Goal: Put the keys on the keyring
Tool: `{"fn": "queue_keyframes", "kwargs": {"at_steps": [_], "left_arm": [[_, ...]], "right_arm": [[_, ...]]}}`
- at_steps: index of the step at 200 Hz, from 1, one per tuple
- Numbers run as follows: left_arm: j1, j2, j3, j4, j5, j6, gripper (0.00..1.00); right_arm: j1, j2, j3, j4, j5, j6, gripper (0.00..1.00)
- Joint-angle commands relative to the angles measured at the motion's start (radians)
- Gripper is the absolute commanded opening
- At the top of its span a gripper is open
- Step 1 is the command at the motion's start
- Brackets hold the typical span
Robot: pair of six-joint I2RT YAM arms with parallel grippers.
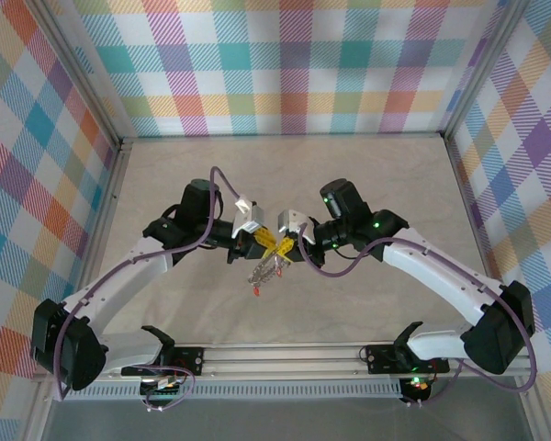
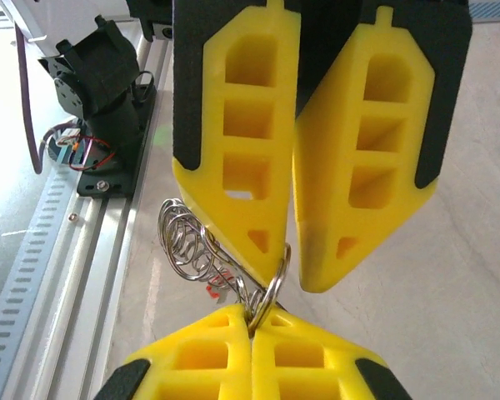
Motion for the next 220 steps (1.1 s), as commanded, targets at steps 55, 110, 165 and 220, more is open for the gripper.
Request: {"fn": "queue_keyframes", "kwargs": {"at_steps": [55,110,165,220], "left_arm": [[-0.013,-0.003,0.050,-0.175,0.105,0.142,0.21],[-0.013,0.016,0.068,-0.182,0.089,0.132,0.13],[-0.013,0.001,0.057,-0.179,0.087,0.145,0.00],[-0.012,-0.035,0.028,-0.136,0.062,0.130,0.00]], "right_arm": [[0.006,0.014,0.063,-0.016,-0.060,-0.034,0.00],[0.008,0.036,0.081,-0.012,-0.071,-0.039,0.00],[0.008,0.046,0.085,-0.010,-0.083,-0.035,0.00],[0.008,0.003,0.021,0.072,-0.097,0.013,0.06]]}}
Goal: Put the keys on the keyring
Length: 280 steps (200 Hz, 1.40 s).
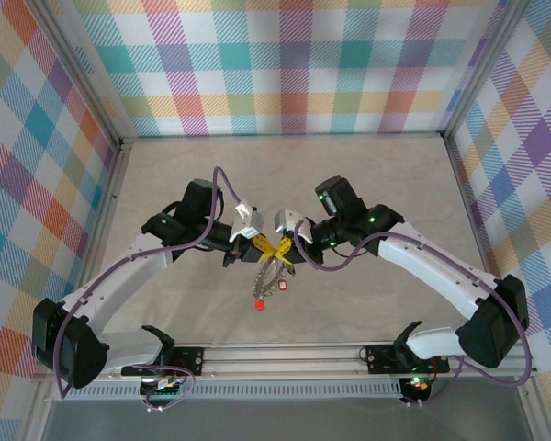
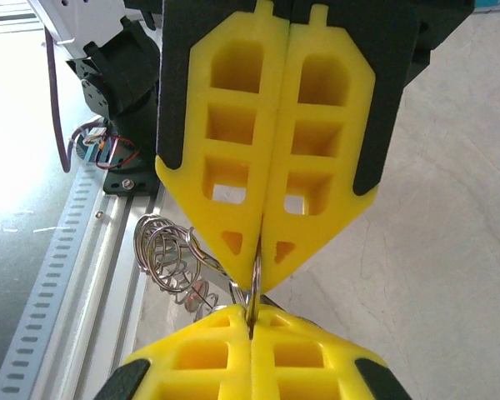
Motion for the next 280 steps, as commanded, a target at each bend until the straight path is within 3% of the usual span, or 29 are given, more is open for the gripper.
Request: {"fn": "queue_keyframes", "kwargs": {"at_steps": [1,22,44,114,144,191,202,215,245,280], "left_arm": [[-0.012,-0.039,-0.017,0.022,0.028,-0.002,0.00],[-0.012,-0.059,-0.044,0.108,0.043,-0.062,0.00],[-0.012,-0.067,-0.065,0.171,0.043,-0.094,0.00],[-0.011,-0.077,-0.079,0.217,0.052,-0.141,0.00],[-0.012,-0.106,-0.126,0.365,0.038,-0.211,0.00],[-0.013,-0.129,-0.162,0.446,0.025,-0.246,0.00],[-0.013,-0.136,-0.170,0.450,0.015,-0.246,0.00],[-0.012,-0.140,-0.169,0.420,-0.005,-0.229,0.00],[-0.006,-0.149,-0.084,0.068,-0.114,0.002,0.00],[0.005,-0.108,-0.026,-0.089,-0.162,0.055,0.00]], "right_arm": [[0.006,-0.043,-0.032,0.131,-0.052,0.021,0.07],[0.006,-0.076,-0.115,0.238,-0.047,0.084,0.15],[0.005,-0.090,-0.154,0.294,-0.052,0.123,0.17],[0.005,-0.090,-0.172,0.346,-0.028,0.141,0.15],[0.006,-0.075,-0.174,0.368,-0.033,0.154,0.15],[0.006,-0.065,-0.208,0.504,-0.062,0.239,0.15],[0.005,-0.069,-0.216,0.527,-0.064,0.253,0.11],[0.005,-0.070,-0.212,0.512,-0.061,0.242,0.00],[0.005,-0.067,-0.146,0.335,-0.029,0.124,0.00],[0.006,-0.018,-0.015,0.087,-0.009,-0.030,0.00]]}}
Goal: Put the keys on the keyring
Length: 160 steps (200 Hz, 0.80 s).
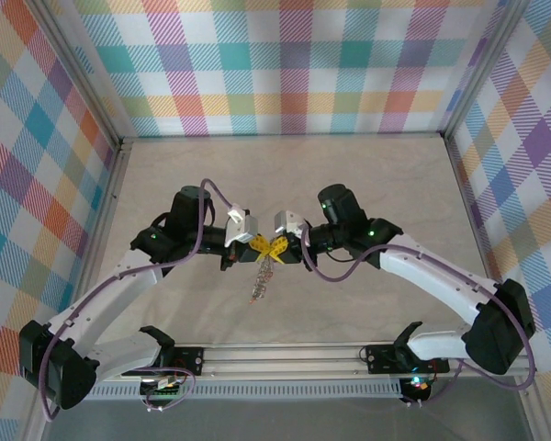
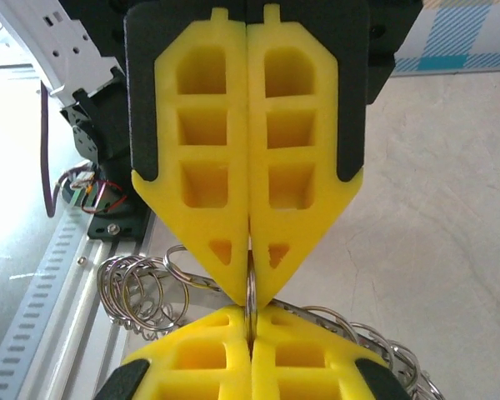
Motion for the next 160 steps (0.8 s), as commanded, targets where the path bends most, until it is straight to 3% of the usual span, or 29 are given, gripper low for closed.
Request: {"fn": "queue_keyframes", "kwargs": {"at_steps": [1,56,109,160], "left_arm": [[0.006,0.017,0.045,-0.188,-0.048,0.090,0.00],[0.006,0.021,0.021,-0.178,-0.107,0.069,0.00],[0.007,0.027,0.009,-0.152,-0.168,0.036,0.00],[0.007,0.028,-0.019,-0.060,-0.090,-0.032,0.00]], "right_arm": [[-0.009,0.025,0.109,-0.180,0.002,-0.141,0.00],[-0.016,0.027,0.182,-0.274,0.049,-0.211,0.00],[-0.054,0.014,0.190,-0.250,0.003,-0.187,0.00],[-0.065,0.029,0.191,-0.214,-0.063,-0.155,0.00]]}}
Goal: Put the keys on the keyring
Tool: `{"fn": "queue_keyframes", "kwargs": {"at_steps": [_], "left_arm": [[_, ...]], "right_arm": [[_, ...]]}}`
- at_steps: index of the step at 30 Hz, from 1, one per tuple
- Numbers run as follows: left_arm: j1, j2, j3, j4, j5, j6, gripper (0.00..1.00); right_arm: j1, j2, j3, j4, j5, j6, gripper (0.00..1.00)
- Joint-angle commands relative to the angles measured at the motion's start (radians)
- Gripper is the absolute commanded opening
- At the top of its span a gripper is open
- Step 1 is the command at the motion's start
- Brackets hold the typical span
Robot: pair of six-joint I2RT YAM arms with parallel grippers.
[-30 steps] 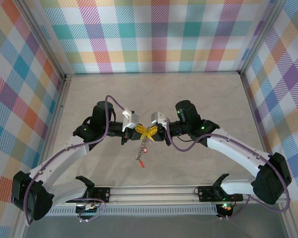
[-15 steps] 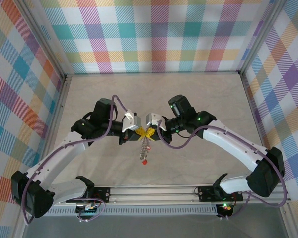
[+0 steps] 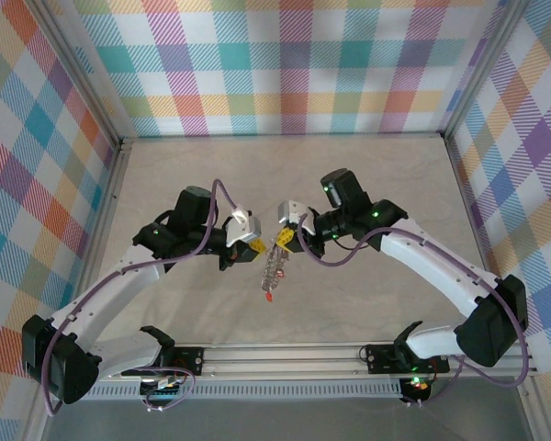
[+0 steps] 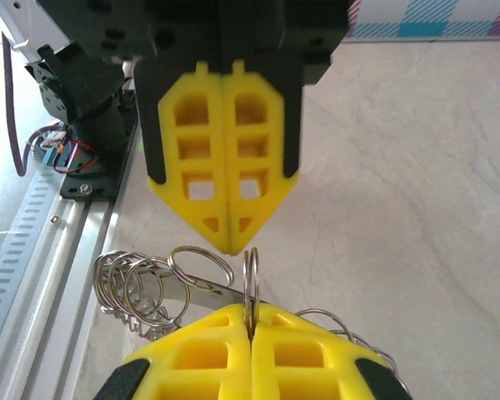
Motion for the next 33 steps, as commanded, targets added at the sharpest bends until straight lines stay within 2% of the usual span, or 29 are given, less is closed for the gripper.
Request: {"fn": "queue_keyframes", "kwargs": {"at_steps": [1,2,6,10,14,24,28,33], "left_arm": [[0.006,-0.005,-0.023,0.033,0.042,-0.046,0.00],[0.006,-0.007,-0.023,0.040,0.060,-0.052,0.01],[0.011,-0.030,-0.019,0.047,0.087,-0.061,0.23],[0.045,-0.012,0.015,0.050,0.129,-0.134,0.29],[0.047,0.015,0.040,0.042,0.200,-0.125,0.29],[0.035,0.037,0.060,0.061,0.159,-0.133,0.28],[0.027,0.066,0.065,0.079,0.111,-0.169,0.21],[0.015,0.071,0.071,0.081,0.126,-0.167,0.20]], "right_arm": [[-0.002,-0.021,0.039,0.023,-0.089,0.006,0.00],[-0.002,-0.017,0.038,0.024,-0.095,0.006,0.00],[-0.001,0.001,0.046,-0.010,-0.092,-0.016,0.00],[-0.001,-0.004,0.033,-0.008,-0.084,-0.020,0.00],[0.000,0.008,0.039,-0.024,-0.082,-0.033,0.00],[0.021,0.023,0.045,-0.039,-0.068,-0.050,0.00],[0.031,0.033,0.050,-0.041,-0.056,-0.057,0.00],[0.040,0.051,0.063,-0.038,-0.050,-0.056,0.00]]}}
